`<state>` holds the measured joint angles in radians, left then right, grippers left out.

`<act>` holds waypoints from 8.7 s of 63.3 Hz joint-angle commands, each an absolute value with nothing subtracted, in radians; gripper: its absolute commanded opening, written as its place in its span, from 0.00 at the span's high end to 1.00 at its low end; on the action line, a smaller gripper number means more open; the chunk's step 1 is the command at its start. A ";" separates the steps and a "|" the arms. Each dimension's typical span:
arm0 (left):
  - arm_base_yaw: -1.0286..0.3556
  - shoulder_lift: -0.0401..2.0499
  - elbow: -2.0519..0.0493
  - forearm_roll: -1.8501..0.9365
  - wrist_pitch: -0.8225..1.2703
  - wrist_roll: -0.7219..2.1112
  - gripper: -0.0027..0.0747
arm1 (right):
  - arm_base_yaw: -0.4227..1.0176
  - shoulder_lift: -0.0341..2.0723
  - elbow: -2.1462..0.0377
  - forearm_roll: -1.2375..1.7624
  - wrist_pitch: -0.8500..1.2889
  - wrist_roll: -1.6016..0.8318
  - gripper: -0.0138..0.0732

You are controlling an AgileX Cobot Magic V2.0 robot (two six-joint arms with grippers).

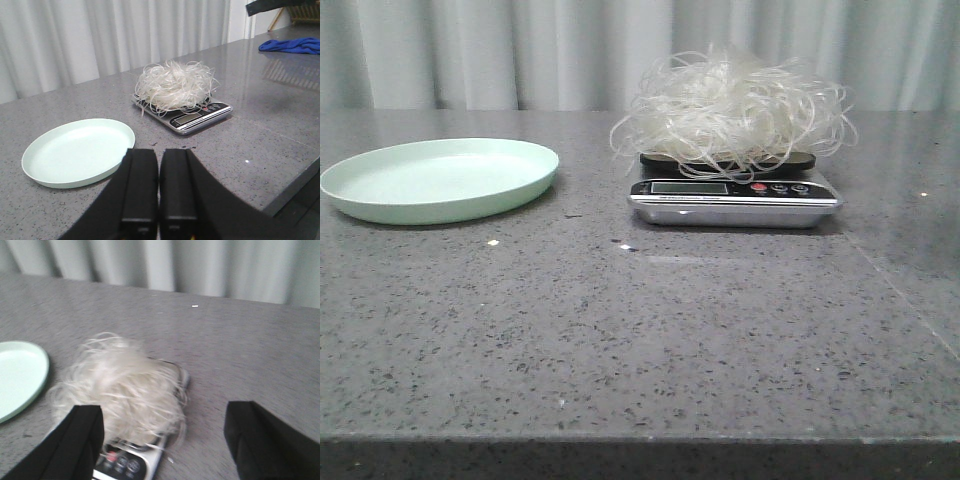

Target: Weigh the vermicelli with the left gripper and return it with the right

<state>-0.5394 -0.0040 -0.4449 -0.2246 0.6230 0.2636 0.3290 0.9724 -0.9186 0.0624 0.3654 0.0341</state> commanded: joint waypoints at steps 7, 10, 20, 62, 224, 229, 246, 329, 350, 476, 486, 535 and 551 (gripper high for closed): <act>-0.542 -0.001 -0.469 -0.243 0.550 0.262 0.79 | 0.422 1.193 -1.160 0.032 0.373 0.035 0.15; -0.542 -0.001 -0.469 -0.243 0.550 0.262 0.79 | 0.424 1.261 -1.215 0.025 0.410 0.035 0.15; -0.542 -0.001 -0.469 -0.243 0.550 0.262 0.79 | 0.424 1.410 -1.357 0.018 0.536 0.035 0.15; -0.542 -0.001 -0.469 -0.243 0.550 0.262 0.79 | 0.468 1.744 -1.596 -0.040 0.870 0.035 0.15; -0.542 -0.001 -0.469 -0.243 0.550 0.262 0.79 | 0.496 1.252 -1.396 0.037 0.555 0.035 0.14; -0.542 -0.001 -0.469 -0.243 0.550 0.262 0.79 | 0.464 1.143 -1.268 0.024 0.508 0.035 0.14; -0.542 -0.001 -0.469 -0.243 0.550 0.262 0.79 | 0.442 0.582 -0.801 -0.011 0.442 0.035 0.14; -0.540 -0.001 -0.446 -0.237 0.527 0.262 0.79 | 0.442 0.002 -0.405 -0.022 0.370 0.035 0.63; -0.265 -0.026 -0.132 -0.128 0.062 0.228 0.79 | 0.442 0.002 -0.405 -0.022 0.370 0.035 0.63; -0.033 -0.024 0.011 -0.014 -0.058 -0.033 0.79 | 0.215 0.002 -0.237 -0.051 0.155 0.035 0.63; -0.033 -0.024 0.011 -0.014 -0.058 -0.033 0.79 | 0.092 0.000 -0.091 -0.029 -0.069 0.035 0.63; -0.033 -0.024 0.011 -0.014 -0.058 -0.033 0.79 | -0.031 -0.027 0.019 0.021 -0.217 0.035 0.63; -0.033 -0.024 0.011 -0.014 -0.058 -0.033 0.79 | -0.028 -0.027 0.019 0.021 -0.216 0.043 0.63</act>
